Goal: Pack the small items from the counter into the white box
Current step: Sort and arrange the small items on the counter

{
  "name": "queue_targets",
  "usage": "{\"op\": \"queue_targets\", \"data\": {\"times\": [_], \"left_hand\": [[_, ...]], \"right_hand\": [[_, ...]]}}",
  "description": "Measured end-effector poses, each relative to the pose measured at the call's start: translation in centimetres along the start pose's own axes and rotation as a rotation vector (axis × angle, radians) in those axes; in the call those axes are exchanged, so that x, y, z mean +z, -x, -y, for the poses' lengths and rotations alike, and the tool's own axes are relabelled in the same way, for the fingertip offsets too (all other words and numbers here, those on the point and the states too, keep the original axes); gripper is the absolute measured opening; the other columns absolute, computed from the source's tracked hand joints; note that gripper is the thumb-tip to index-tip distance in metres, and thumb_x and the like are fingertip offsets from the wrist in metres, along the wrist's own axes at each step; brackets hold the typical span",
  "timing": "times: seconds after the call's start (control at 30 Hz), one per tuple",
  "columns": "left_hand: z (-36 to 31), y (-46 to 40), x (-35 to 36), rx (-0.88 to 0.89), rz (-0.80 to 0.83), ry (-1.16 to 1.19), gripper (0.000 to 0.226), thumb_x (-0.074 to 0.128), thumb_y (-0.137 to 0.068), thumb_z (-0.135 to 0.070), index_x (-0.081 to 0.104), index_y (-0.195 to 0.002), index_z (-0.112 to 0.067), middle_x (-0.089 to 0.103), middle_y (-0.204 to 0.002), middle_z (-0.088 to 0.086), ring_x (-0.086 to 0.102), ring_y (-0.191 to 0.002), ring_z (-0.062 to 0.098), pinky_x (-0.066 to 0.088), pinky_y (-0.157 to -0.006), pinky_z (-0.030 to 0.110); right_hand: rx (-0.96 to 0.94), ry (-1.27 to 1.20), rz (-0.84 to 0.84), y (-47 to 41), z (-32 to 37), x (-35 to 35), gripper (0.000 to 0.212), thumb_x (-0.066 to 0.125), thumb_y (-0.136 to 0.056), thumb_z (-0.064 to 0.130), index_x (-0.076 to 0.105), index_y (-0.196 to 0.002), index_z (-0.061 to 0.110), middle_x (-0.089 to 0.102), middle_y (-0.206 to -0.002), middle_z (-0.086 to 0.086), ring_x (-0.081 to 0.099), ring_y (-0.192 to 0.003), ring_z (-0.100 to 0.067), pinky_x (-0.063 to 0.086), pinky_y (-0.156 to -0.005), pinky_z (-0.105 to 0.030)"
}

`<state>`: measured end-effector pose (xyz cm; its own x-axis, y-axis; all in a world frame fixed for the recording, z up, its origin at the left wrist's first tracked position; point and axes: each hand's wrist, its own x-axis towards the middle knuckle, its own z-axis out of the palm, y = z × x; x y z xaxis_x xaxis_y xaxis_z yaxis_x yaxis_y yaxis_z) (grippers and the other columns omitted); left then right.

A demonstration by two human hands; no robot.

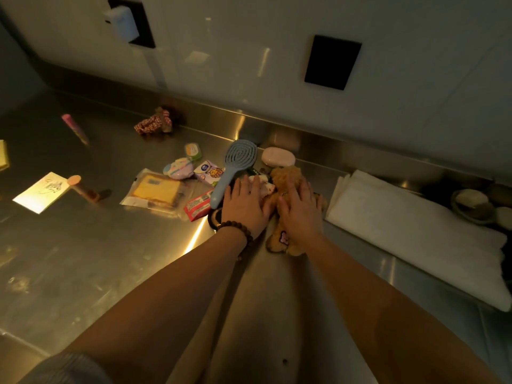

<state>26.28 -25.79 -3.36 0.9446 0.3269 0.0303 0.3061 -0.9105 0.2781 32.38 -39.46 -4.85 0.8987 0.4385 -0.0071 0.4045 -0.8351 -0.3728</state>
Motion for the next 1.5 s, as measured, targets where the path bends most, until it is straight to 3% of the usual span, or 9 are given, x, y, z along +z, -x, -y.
{"op": "queue_targets", "data": {"times": [0.23, 0.4, 0.53, 0.73, 0.9, 1.07, 1.2, 1.37, 1.5], "left_hand": [[2.6, 7.4, -4.9, -0.048, -0.130, -0.080, 0.065, 0.023, -0.092, -0.054, 0.020, -0.146, -0.018, 0.027, -0.151, 0.008, 0.019, -0.138, 0.027, 0.015, -0.113, 0.044], [8.4, 13.8, -6.9, -0.236, -0.175, -0.024, 0.066, 0.023, -0.092, -0.055, 0.013, -0.148, -0.020, 0.018, -0.155, 0.004, 0.011, -0.142, 0.022, 0.012, -0.115, 0.044], [14.1, 17.8, -8.3, -0.412, -0.193, -0.011, 0.069, 0.023, -0.092, -0.057, 0.012, -0.148, -0.020, 0.016, -0.155, 0.004, 0.009, -0.143, 0.022, 0.008, -0.115, 0.042], [22.7, 21.2, -10.6, -0.544, -0.223, -0.027, 0.071, 0.026, -0.091, -0.058, 0.010, -0.148, -0.019, 0.017, -0.154, 0.006, 0.010, -0.142, 0.024, 0.010, -0.115, 0.043], [31.1, 23.0, -12.2, -0.564, -0.213, -0.013, 0.072, 0.025, -0.091, -0.059, 0.008, -0.148, -0.019, 0.015, -0.155, 0.007, 0.008, -0.143, 0.023, 0.009, -0.116, 0.044], [39.5, 25.3, -13.1, -0.487, -0.201, -0.010, 0.074, 0.027, -0.088, -0.061, 0.017, -0.146, -0.015, 0.021, -0.153, 0.007, 0.012, -0.142, 0.023, 0.009, -0.116, 0.043], [45.8, 26.4, -13.8, -0.525, -0.210, 0.015, 0.077, 0.032, -0.084, -0.065, 0.027, -0.141, -0.013, 0.032, -0.148, 0.007, 0.021, -0.139, 0.024, 0.013, -0.115, 0.043], [50.0, 24.2, -14.7, -0.554, -0.210, 0.225, 0.087, 0.057, -0.077, -0.061, 0.022, -0.143, -0.015, 0.036, -0.146, 0.005, 0.032, -0.134, 0.023, 0.027, -0.112, 0.043], [50.4, 21.9, -14.6, -0.472, -0.237, 0.508, 0.076, 0.074, -0.074, -0.037, 0.029, -0.135, -0.026, 0.052, -0.128, 0.001, 0.052, -0.114, 0.021, 0.043, -0.093, 0.030]], "right_hand": [[-0.205, 0.009, -0.112, 4.4, 4.5, -3.3, 0.050, 0.034, -0.099, 0.037, 0.033, -0.146, 0.021, 0.021, -0.157, -0.010, 0.010, -0.146, -0.025, 0.005, -0.119, -0.046], [-0.359, -0.020, -0.043, 8.1, 10.1, -1.4, 0.050, 0.039, -0.099, 0.038, 0.035, -0.145, 0.020, 0.027, -0.155, -0.008, 0.016, -0.144, -0.024, 0.010, -0.116, -0.039], [-0.470, -0.014, -0.023, 10.3, 15.3, 0.9, 0.050, 0.038, -0.098, 0.038, 0.031, -0.146, 0.026, 0.024, -0.156, -0.005, 0.014, -0.145, -0.024, 0.020, -0.116, -0.045], [-0.593, -0.004, 0.050, 11.3, 24.7, 4.5, 0.051, 0.037, -0.098, 0.041, 0.033, -0.146, 0.025, 0.022, -0.157, -0.004, 0.010, -0.146, -0.022, 0.017, -0.117, -0.046], [-0.608, 0.017, 0.039, 11.0, 33.5, 9.4, 0.052, 0.039, -0.098, 0.044, 0.030, -0.147, 0.029, 0.019, -0.158, -0.002, 0.005, -0.147, -0.021, -0.001, -0.114, -0.037], [-0.547, -0.011, 0.077, 10.8, 43.2, 14.6, 0.054, 0.042, -0.097, 0.044, 0.030, -0.146, 0.027, 0.020, -0.158, -0.002, 0.008, -0.147, -0.021, 0.009, -0.117, -0.041], [-0.518, -0.126, 0.131, 10.8, 49.4, 17.3, 0.056, 0.046, -0.095, 0.043, 0.029, -0.146, 0.027, 0.021, -0.156, -0.003, 0.012, -0.145, -0.021, 0.019, -0.117, -0.043], [-0.465, -0.092, 0.083, 8.8, 52.0, 17.9, 0.059, 0.052, -0.093, 0.041, 0.029, -0.145, 0.028, 0.020, -0.157, -0.003, 0.014, -0.145, -0.023, 0.023, -0.116, -0.046], [-0.466, 0.037, -0.095, 6.5, 50.5, 16.6, 0.056, 0.056, -0.091, 0.039, 0.037, -0.142, 0.024, 0.022, -0.157, -0.007, 0.009, -0.146, -0.027, 0.003, -0.118, -0.046]]}}
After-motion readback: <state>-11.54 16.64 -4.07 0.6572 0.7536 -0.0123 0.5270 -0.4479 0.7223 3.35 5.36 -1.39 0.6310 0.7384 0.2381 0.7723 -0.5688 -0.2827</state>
